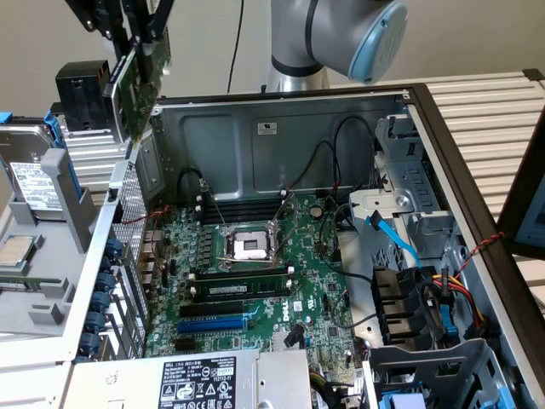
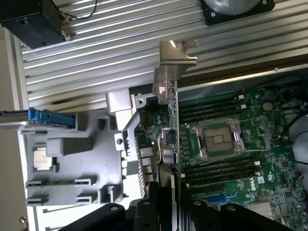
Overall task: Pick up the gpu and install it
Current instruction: 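Pick up the gpu and move the gpu toward the slot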
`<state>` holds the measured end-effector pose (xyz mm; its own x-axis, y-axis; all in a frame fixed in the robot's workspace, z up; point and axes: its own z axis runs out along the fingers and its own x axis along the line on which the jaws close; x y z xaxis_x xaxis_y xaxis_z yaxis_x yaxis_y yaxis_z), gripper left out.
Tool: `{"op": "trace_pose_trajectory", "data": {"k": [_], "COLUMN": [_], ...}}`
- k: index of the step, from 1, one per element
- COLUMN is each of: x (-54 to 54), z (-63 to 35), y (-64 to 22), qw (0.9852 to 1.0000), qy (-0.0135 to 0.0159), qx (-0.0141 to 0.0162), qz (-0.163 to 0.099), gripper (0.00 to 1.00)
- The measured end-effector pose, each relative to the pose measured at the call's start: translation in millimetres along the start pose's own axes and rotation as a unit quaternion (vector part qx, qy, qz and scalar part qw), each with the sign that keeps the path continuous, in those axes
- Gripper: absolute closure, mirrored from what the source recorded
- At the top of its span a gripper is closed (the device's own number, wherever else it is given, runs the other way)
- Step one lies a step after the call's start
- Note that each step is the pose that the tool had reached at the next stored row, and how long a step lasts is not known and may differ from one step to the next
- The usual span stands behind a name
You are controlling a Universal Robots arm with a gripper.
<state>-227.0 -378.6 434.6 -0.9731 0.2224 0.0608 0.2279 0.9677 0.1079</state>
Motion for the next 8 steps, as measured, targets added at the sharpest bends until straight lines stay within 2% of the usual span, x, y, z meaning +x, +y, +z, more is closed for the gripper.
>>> {"op": "trace_pose_trajectory", "data": {"k": [8], "x": [-31.1], "z": [-2.1], "y": [6.7], "qw": [1.0000], "qy": [0.0007], "qx": [0.0037], "qz": [0.000], "gripper": [0.72]}}
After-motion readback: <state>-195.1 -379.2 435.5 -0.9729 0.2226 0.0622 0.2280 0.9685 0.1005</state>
